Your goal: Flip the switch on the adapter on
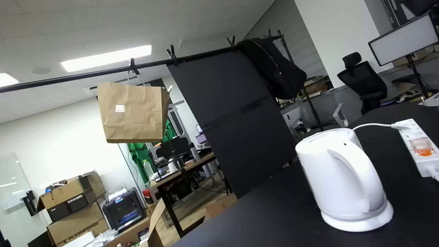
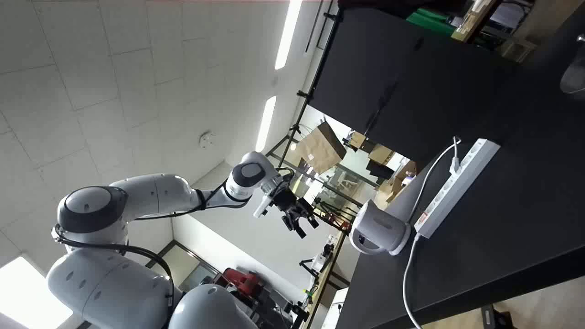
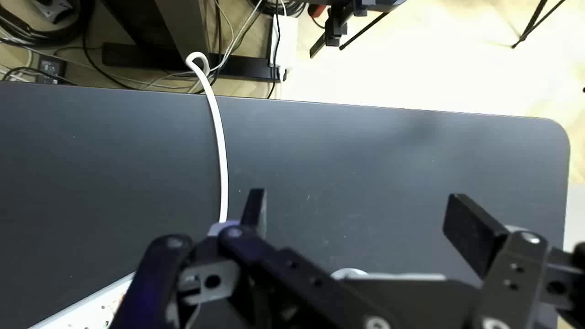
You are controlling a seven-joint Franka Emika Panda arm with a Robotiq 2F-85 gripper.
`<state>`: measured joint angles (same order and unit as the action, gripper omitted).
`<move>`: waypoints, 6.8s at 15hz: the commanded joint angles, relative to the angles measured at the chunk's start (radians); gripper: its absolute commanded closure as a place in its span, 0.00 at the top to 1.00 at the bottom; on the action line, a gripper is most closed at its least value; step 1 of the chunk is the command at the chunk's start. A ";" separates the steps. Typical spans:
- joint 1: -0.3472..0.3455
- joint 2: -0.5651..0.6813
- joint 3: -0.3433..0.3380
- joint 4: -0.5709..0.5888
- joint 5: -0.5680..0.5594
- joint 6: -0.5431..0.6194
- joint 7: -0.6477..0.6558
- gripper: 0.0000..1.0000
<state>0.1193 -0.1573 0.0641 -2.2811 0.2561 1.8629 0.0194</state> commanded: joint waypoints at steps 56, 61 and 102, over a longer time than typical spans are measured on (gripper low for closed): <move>-0.017 0.289 0.003 0.033 -0.558 0.466 0.090 0.00; -0.096 0.359 -0.051 0.129 -0.499 0.418 -0.111 0.00; -0.190 0.643 -0.011 0.308 -0.423 0.402 -0.624 0.00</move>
<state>-0.0710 0.4366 0.0474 -2.0277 -0.1722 2.2866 -0.6103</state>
